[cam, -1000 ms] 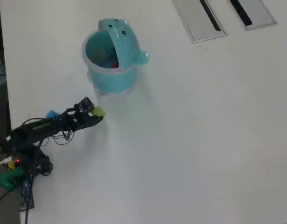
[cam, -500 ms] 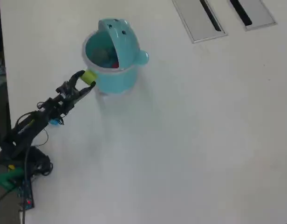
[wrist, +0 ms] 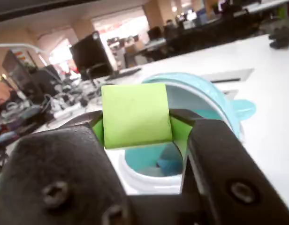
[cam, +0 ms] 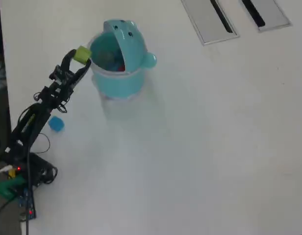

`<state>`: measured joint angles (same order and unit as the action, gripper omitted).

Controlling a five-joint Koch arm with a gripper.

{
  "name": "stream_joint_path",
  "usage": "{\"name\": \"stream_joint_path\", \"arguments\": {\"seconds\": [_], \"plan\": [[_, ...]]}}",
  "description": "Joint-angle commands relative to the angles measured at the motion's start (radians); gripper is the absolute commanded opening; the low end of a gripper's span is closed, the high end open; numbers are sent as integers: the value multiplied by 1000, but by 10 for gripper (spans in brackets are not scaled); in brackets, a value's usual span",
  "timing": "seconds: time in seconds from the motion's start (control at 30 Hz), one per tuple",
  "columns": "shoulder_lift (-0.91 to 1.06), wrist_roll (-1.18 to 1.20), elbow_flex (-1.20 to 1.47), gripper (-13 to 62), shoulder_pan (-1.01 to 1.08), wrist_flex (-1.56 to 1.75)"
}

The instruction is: Grasp RGB lego blocks and put them in the bin one by one.

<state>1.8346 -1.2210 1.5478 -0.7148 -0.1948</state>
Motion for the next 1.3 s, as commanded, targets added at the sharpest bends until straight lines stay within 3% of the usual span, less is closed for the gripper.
{"name": "stream_joint_path", "arguments": {"seconds": [0.0,0.03,0.4,1.07,1.2,1.27], "plan": [[-6,-31,-123,81,-14,6],[-21,-40,-137,55,-23,14],[-278,-103,-337,55,-63,38],[-489,-187,-396,60,-17,239],[-509,-351,-382,178,-2,245],[-509,-414,-374,197,-2,247]]}}
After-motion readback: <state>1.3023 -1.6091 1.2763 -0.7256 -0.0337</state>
